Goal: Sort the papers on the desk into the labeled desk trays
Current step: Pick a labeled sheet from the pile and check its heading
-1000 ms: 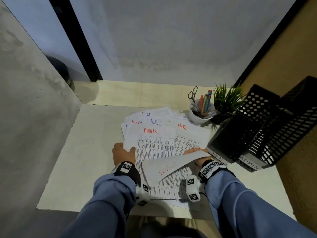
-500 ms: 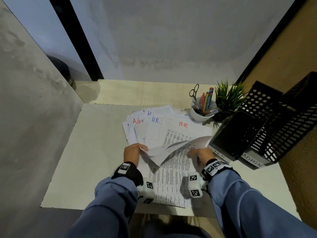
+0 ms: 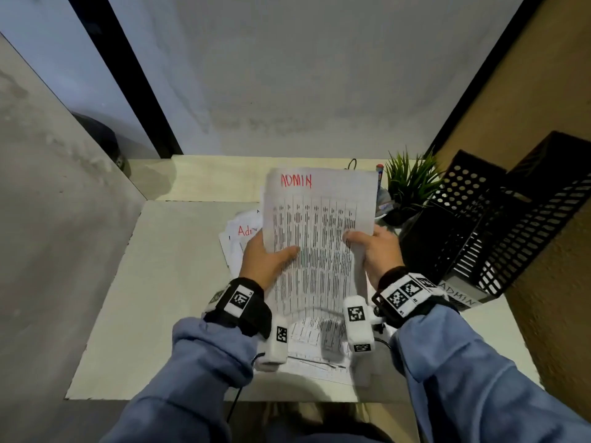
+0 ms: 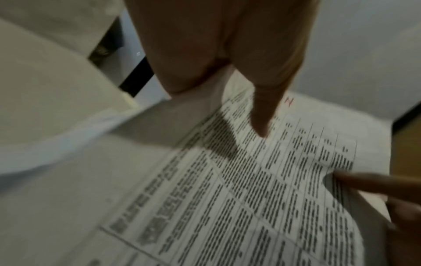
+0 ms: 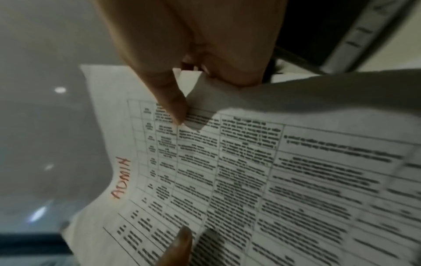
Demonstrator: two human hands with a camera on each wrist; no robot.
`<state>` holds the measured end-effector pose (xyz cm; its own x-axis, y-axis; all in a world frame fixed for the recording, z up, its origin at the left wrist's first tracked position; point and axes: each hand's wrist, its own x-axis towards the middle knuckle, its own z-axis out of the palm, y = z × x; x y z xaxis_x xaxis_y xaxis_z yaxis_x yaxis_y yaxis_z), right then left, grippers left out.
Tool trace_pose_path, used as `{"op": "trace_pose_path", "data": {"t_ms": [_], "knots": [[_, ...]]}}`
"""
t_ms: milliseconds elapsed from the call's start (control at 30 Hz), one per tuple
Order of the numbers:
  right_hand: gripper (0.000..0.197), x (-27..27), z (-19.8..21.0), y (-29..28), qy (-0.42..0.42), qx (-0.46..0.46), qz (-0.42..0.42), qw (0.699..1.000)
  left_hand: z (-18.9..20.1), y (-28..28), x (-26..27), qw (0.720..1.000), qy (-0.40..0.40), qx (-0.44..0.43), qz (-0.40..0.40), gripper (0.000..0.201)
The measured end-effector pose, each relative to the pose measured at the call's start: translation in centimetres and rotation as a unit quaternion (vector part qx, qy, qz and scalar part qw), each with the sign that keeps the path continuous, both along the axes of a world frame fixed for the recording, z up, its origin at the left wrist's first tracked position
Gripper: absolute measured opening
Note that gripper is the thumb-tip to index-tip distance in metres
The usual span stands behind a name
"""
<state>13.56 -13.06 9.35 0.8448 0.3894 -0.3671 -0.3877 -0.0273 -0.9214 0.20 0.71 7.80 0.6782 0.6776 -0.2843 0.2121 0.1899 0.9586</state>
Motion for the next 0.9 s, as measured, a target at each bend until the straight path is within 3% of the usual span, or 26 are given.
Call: {"op": "trace_pose_path", "data": {"t_ms": [67, 167, 267, 367, 433, 500, 567, 667, 767, 900], "knots": [[0.022, 0.3, 1.6, -0.1, -0.096, -0.011, 0.012, 0.995, 1.3, 0.2, 0.4, 0.995, -0.009, 0.091, 0.037, 0.022], [0.026, -0.2, 3.3, -0.7, -0.175, 0.014, -0.001, 0.984, 2.9, 0.1, 0.4, 0.989, -0.058, 0.102, 0.084, 0.016], [0.026, -1.6, 2.4, -1.1, -0.151, -0.009, 0.011, 0.989, 1.6, -0.4, -0.2, 0.995, -0.025, 0.068, 0.064, 0.016], [0.02, -3.2, -1.1, -1.7, -0.062, -0.087, 0.056, 0.993, -1.7, -1.3, -1.3, 0.995, 0.081, 0.038, 0.044, 0.013], [0.019, -3.5, -2.4, -2.4, -0.039, -0.123, 0.062, 0.99, -2.7, -2.1, -1.6, 0.993, 0.111, 0.048, 0.011, 0.017], [0.014, -2.4, -2.1, -3.3, -0.049, -0.117, 0.049, 0.991, -1.6, -2.5, -1.0, 0.987, 0.117, 0.096, -0.05, 0.003], [0.012, -0.6, -0.8, -4.9, -0.089, -0.112, 0.04, 0.989, 0.3, -2.8, 0.4, 0.978, 0.115, 0.137, -0.103, 0.022], [0.022, 2.3, 1.4, -8.9, -0.182, -0.09, 0.012, 0.979, 3.9, -4.2, 3.4, 0.968, 0.076, 0.164, -0.174, 0.032], [0.03, 5.5, 2.6, -13.8, -0.267, -0.134, -0.063, 0.952, 6.8, -6.5, 6.5, 0.959, 0.026, 0.192, -0.206, 0.031], [0.051, 8.4, 2.5, -19.0, -0.368, -0.328, -0.227, 0.84, 8.8, -11.0, 10.8, 0.95, -0.068, 0.226, -0.204, 0.035]]}}
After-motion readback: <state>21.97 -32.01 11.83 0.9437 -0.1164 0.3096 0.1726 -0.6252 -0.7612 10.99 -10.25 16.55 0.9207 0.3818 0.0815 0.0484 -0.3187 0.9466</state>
